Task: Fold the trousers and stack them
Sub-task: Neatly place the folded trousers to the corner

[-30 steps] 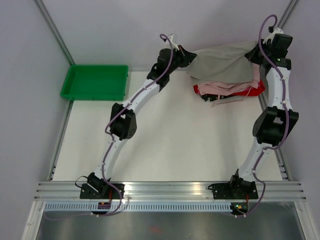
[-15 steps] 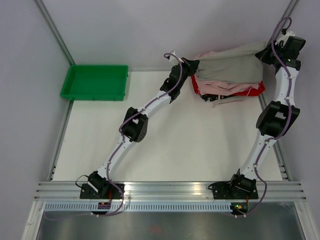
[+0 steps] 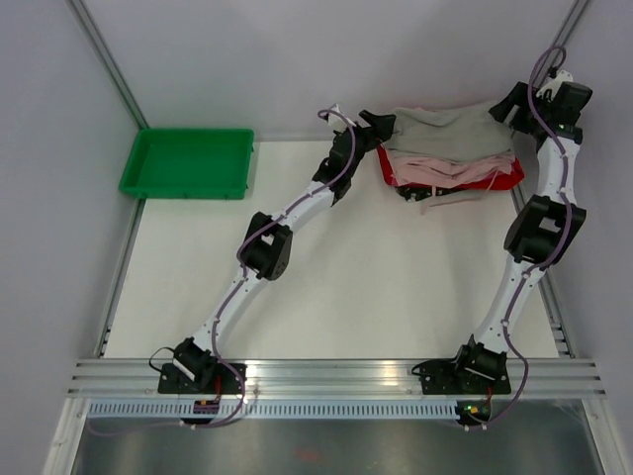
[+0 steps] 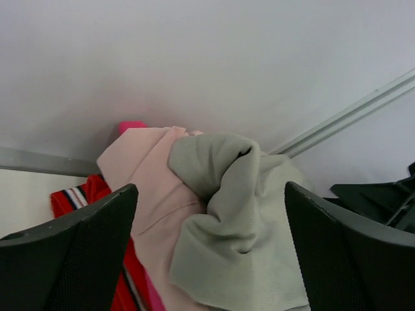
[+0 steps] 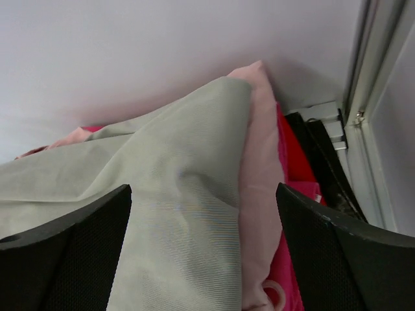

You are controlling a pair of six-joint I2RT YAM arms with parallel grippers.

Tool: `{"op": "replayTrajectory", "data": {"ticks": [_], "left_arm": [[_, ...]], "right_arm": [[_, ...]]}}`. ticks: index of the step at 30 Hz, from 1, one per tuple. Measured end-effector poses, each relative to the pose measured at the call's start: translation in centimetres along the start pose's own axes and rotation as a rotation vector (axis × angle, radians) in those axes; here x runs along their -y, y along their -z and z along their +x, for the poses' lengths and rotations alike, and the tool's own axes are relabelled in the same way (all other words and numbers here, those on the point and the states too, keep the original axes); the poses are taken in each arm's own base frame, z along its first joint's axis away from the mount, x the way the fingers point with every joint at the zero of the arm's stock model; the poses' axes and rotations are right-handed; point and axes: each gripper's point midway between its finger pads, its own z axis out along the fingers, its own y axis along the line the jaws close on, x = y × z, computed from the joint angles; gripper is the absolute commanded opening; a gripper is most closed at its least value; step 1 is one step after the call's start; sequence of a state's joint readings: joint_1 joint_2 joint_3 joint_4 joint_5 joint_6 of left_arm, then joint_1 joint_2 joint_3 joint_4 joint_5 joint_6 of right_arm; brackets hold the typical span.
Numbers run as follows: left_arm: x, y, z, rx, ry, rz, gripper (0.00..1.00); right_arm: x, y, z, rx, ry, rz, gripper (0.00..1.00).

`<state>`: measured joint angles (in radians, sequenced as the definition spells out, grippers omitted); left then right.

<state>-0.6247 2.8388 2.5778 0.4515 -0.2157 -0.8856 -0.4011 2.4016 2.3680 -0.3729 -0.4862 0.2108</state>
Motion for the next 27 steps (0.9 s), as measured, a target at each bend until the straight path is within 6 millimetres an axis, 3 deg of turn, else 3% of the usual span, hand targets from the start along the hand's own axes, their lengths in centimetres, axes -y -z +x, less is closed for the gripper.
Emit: {"op": "replayTrajectory", "data": {"ticks": [4,7,10,14,17,20,23,27], "left_arm": [[-0.6,0.5,-0.6,-0.068,-0.097,-0.023,1.00],[0.5,1.1,-3.0,-0.114,-0.191,-0.047,1.00],[3.9,2.1,-8.4,-0.122,-0.265,-0.047,1.00],[8.5,5.3,-17.6,-0.089,-0.350,-0.063,1.00],[10.7,10.5,-23.9,-0.075,-0.432,-0.097,1.00],[11.0,15.7,-26.3,-0.109,-0.483,-0.141,1.00],[9.4,21.0,-25.6,-0.192,-0.501,-0.180,1.00],[3.1,27.7,-22.6,-0.336,-0.499,-0.325,1.00]], "right_arm": [[-0.3,1.1,-1.5,0.027,0.013,0.016,0.98],[-2.2,2.9,-3.8,0.060,0.044,0.015,0.98],[-5.9,5.8,-6.9,0.113,0.092,-0.008,0.98],[-12.8,12.1,-10.7,0.205,0.155,-0.072,0.98],[-17.4,17.0,-12.0,0.262,0.206,-0.112,0.98],[-20.4,21.3,-10.6,0.273,0.233,-0.137,0.98],[-21.2,23.9,-7.8,0.247,0.222,-0.145,0.98],[-20.5,25.3,-3.0,0.187,0.173,-0.120,0.98]]}}
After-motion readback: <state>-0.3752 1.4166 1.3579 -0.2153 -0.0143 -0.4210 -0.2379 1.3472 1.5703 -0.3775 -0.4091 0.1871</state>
